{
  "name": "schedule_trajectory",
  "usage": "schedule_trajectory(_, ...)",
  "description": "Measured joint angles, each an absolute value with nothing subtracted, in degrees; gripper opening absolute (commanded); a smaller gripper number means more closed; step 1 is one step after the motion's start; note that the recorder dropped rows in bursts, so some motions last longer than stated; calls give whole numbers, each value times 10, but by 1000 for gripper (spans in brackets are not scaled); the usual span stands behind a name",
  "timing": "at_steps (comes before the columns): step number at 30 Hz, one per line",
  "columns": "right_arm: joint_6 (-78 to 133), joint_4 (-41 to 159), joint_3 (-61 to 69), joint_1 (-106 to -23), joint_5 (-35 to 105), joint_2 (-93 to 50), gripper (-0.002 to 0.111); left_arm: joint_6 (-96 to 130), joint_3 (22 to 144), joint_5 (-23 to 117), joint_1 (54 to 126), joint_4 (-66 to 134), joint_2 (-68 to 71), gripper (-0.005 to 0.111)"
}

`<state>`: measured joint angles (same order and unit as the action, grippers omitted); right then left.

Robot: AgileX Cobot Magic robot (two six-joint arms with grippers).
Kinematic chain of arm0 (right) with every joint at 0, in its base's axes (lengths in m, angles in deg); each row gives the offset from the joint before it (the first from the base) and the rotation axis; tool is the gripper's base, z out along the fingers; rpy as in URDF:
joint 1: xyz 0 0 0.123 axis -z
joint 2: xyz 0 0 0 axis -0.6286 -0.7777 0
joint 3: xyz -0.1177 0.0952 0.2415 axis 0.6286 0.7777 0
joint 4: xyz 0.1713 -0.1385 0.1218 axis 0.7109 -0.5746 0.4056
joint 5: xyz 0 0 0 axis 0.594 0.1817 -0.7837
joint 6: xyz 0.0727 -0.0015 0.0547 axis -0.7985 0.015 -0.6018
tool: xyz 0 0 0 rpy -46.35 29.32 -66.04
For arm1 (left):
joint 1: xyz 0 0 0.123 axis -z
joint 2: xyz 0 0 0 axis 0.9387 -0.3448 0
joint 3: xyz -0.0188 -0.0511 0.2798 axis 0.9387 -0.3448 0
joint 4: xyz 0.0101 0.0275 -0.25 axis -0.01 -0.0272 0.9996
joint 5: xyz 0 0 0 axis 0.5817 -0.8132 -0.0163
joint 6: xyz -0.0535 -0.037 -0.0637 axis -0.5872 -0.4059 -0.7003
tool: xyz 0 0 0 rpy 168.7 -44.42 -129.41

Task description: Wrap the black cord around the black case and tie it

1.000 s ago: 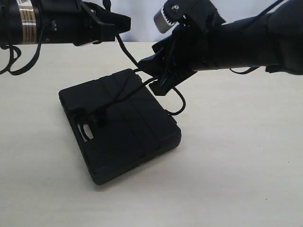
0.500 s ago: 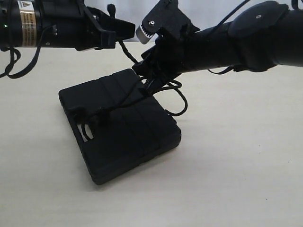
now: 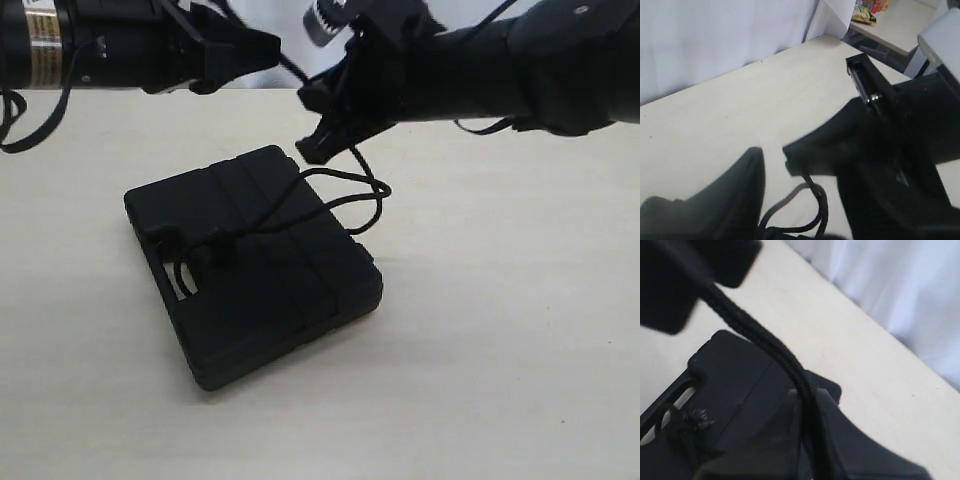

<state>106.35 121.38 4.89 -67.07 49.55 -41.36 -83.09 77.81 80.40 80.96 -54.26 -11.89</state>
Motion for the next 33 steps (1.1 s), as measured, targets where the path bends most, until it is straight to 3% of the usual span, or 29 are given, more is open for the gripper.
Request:
schedule_trajectory(10,973,1215,45,-561,492,-371,4,-990,712,768,761,-650,-35,55)
schedule_trajectory(18,962,1215,45,-505,566,-367,4,-999,645,750,700,-660,-82,15)
schedule_trajectory(24,962,1212,45,-504,575,-366,4,-933,704,724,698,-660,-69,0)
schedule_trajectory(27,962,1212,45,-504,575,-366,4,-901,736,650,699,-660,-54,0)
schedule_trajectory(33,962,1212,45,-504,575,-366,4,-827,757,375,698,-651,-45,0)
